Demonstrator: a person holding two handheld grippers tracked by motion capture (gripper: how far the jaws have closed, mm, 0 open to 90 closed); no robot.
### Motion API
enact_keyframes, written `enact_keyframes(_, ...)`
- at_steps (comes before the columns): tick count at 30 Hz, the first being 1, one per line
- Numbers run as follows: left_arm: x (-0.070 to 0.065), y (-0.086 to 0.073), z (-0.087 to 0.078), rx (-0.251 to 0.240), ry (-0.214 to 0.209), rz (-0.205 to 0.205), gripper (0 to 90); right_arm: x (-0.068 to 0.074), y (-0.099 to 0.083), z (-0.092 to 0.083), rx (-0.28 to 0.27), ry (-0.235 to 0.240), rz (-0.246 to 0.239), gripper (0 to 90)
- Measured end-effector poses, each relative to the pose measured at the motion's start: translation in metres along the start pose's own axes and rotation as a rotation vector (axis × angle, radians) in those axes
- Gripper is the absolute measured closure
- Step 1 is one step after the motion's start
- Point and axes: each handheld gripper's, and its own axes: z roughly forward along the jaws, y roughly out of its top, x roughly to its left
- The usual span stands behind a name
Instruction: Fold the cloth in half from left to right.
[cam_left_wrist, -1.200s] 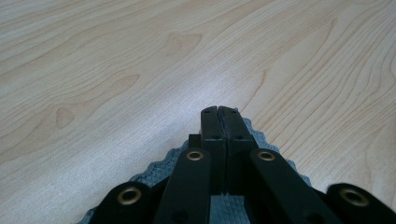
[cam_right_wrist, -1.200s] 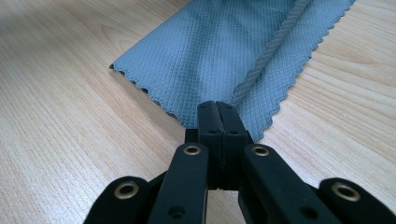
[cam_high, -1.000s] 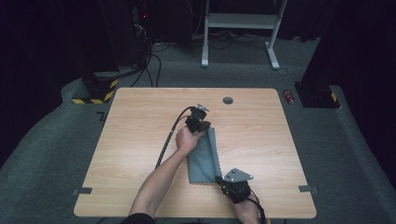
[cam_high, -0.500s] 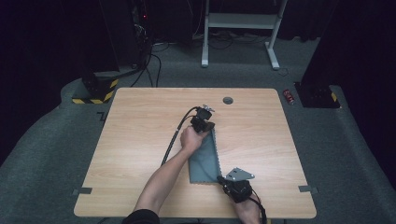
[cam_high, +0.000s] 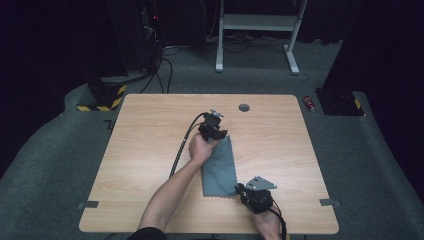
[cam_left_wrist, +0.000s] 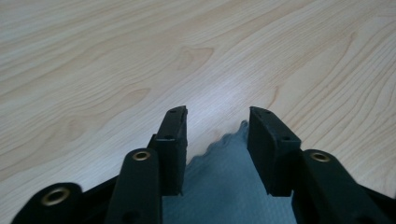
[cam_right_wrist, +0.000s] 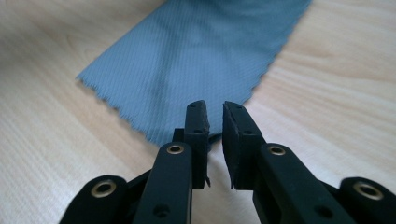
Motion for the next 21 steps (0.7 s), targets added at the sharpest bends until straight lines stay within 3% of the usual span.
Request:
enact_keyframes(7,0.008,-0.037,-0.034,-0.026,-0.011,-0.04,53.1,-0.005,0.009,0.002,-0.012,0.012,-0.017,77.2)
enact_keyframes(13,-0.001,-0.075,-0.055,-0.024,-0.024,-0.045,50.2,-0.005,0.009,0.013,0.041,0.041,-0.049,74.1)
enact_keyframes(17,-0.01,-0.093,-0.067,-0.03,-0.005,-0.022,48.7,-0.007,0.007,0.017,0.058,0.041,-0.052,73.6)
enact_keyframes(21,-0.017,-0.104,-0.068,-0.004,0.053,0.027,48.1,-0.009,0.005,0.02,0.086,0.029,-0.073,74.4)
